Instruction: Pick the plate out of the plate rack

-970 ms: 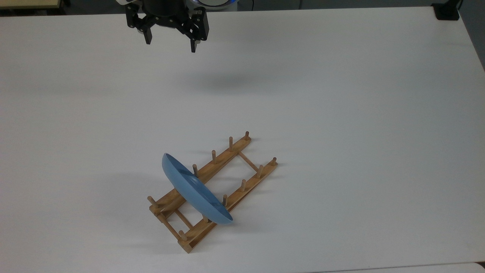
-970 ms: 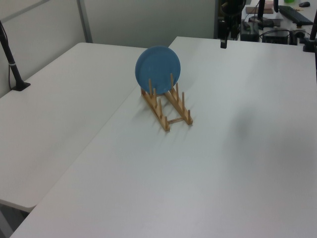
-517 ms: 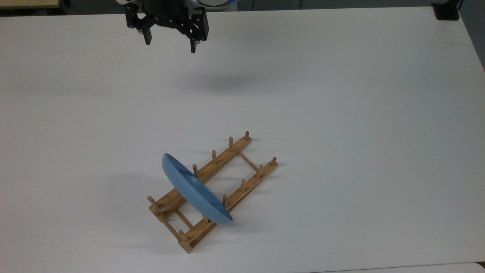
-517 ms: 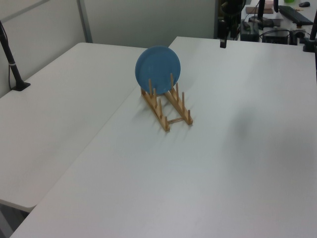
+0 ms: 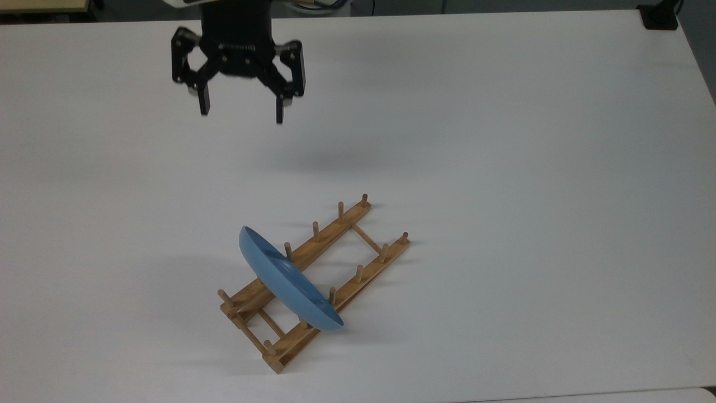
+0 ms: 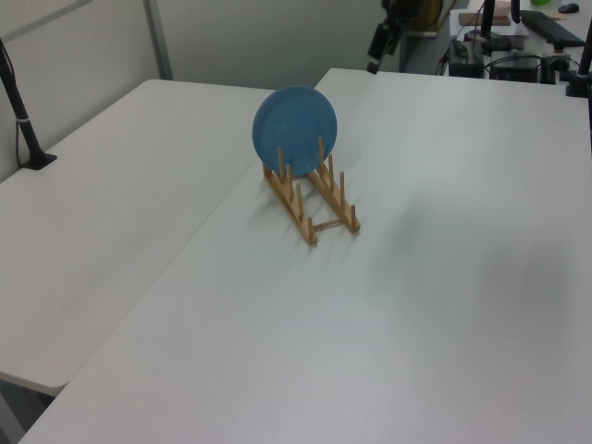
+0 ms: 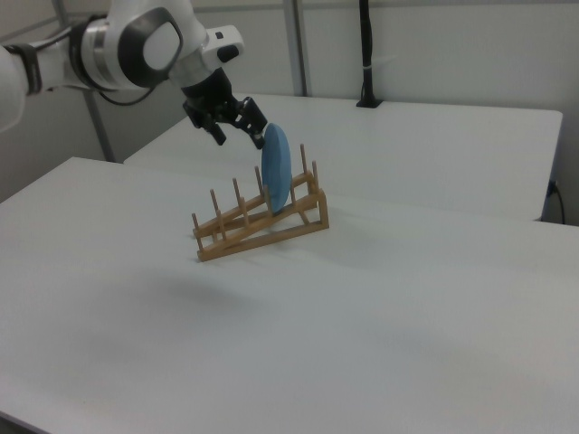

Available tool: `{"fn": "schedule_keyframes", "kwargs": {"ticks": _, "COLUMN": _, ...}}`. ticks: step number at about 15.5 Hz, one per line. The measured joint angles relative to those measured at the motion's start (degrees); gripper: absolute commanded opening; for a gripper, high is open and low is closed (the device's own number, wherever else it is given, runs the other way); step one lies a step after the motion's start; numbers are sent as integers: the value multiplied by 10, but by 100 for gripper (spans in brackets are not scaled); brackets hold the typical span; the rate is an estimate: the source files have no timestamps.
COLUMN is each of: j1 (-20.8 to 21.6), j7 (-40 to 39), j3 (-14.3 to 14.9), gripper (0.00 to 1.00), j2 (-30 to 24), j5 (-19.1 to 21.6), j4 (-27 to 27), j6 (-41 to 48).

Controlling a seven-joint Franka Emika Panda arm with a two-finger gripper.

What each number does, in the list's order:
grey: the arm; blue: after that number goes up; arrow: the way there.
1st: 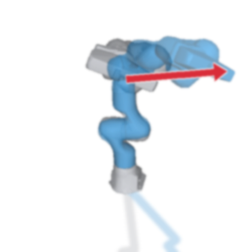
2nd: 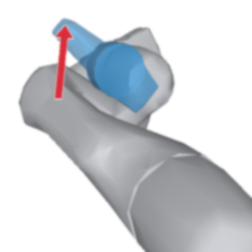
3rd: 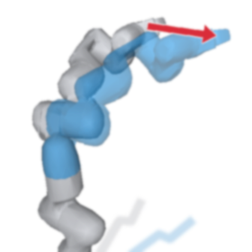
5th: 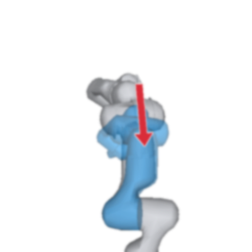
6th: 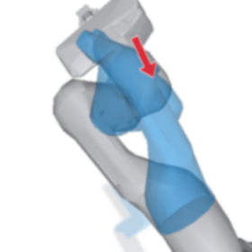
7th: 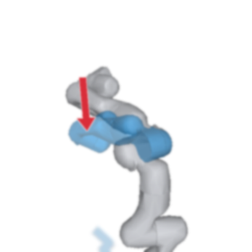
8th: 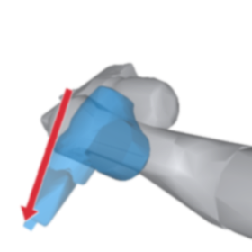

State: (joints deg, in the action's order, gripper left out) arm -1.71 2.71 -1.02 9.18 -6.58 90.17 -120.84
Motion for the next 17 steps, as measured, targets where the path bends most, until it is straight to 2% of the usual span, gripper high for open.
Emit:
{"fn": "schedule_keyframes", "kwargs": {"ticks": 2, "j1": 6, "j7": 8, "j3": 0, "gripper": 81, "j2": 25, "j5": -13, "j4": -3, "j6": -71}}
{"fn": "schedule_keyframes", "kwargs": {"ticks": 4, "j1": 10, "j7": 19, "j3": 0, "gripper": 70, "j2": 55, "j5": -44, "j4": -13, "j6": -120}}
{"fn": "schedule_keyframes", "kwargs": {"ticks": 5, "j1": 12, "j7": 25, "j3": 0, "gripper": 61, "j2": 70, "j5": -61, "j4": -19, "j6": -136}}
{"fn": "schedule_keyframes", "kwargs": {"ticks": 6, "j1": 13, "j7": 27, "j3": 0, "gripper": 48, "j2": 84, "j5": -73, "j4": -26, "j6": -150}}
{"fn": "schedule_keyframes", "kwargs": {"ticks": 7, "j1": 13, "j7": 27, "j3": 0, "gripper": 45, "j2": 97, "j5": -84, "j4": -32, "j6": -165}}
{"fn": "schedule_keyframes", "kwargs": {"ticks": 14, "j1": 18, "j7": 35, "j3": -1, "gripper": 45, "j2": 149, "j5": -148, "j4": -46, "j6": -235}}
{"fn": "schedule_keyframes", "kwargs": {"ticks": 15, "j1": 18, "j7": 39, "j3": -1, "gripper": 40, "j2": 153, "j5": -155, "j4": -48, "j6": -238}}
{"fn": "schedule_keyframes", "kwargs": {"ticks": 17, "j1": 18, "j7": 50, "j3": 0, "gripper": 22, "j2": 158, "j5": -170, "j4": -54, "j6": -240}}
